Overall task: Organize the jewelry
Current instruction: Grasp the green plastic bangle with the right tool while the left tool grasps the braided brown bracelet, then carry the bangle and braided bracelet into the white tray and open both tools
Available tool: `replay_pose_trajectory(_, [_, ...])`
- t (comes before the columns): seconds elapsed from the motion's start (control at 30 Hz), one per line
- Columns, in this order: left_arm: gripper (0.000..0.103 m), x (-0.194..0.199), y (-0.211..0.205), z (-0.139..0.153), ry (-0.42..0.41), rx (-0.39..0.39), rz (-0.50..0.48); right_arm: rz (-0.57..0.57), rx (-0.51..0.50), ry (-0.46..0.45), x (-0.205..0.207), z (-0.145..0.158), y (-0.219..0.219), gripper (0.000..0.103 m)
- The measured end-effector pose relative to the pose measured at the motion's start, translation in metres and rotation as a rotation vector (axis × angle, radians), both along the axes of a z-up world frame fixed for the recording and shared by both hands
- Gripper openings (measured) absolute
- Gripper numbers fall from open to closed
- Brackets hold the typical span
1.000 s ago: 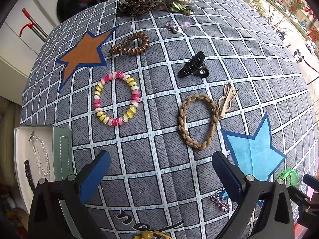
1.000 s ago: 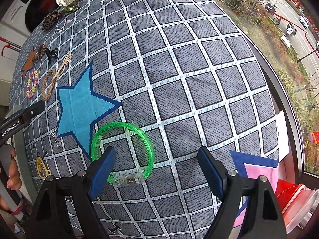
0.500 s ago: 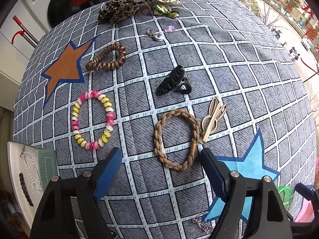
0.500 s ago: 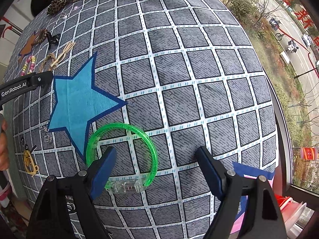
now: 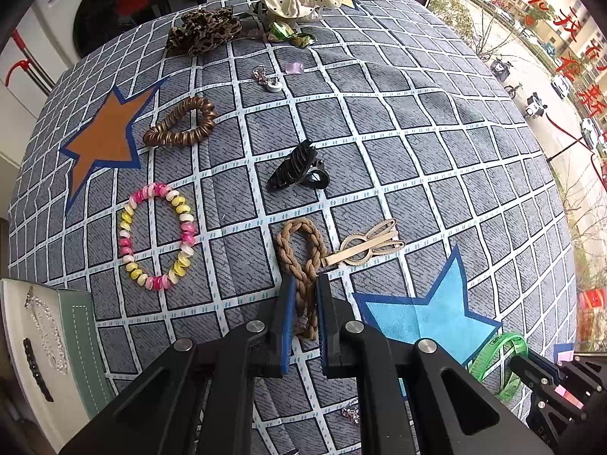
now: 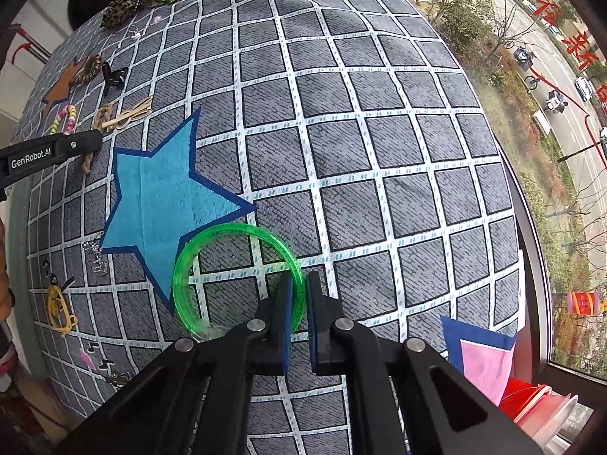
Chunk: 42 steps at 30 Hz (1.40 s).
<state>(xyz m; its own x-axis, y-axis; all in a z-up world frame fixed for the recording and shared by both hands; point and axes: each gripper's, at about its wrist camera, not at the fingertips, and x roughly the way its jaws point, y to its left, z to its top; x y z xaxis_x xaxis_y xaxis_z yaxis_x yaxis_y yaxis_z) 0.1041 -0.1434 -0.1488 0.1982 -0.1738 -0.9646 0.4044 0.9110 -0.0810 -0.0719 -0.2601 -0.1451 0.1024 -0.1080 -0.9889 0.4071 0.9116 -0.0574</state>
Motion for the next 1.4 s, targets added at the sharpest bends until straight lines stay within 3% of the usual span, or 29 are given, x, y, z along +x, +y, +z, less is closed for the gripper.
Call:
replay_pose_trajectory(0.47, [0.018,-0.023,0.070,0.024,-0.025,-0.047,0.055,-0.041,0.088,-0.071,-0.004,0.025,-0.009,0.007])
replay_pose_trajectory(0.67, [0.018,-0.042,0.109,0.041,-0.043,-0.054,0.107,0.013,0.092,-0.102,0.020,0.043,0.023,0.007])
replay_pose_trajectory(0.93, [0.018,-0.058,0.175,0.053,-0.071,-0.044,0.236,0.181,0.118,-0.131,0.047,0.052,0.082,0.007])
replay_pose_trajectory(1.17, [0.018,-0.076,0.249,0.047,-0.062,-0.011,0.390,0.369,0.162,-0.151,0.090,0.063,0.168,0.007])
replay_pose_trajectory(1.4, [0.018,-0.090,0.315,0.030,-0.042,0.019,0.539,0.559,0.202,-0.131,0.123,0.055,0.261,0.007])
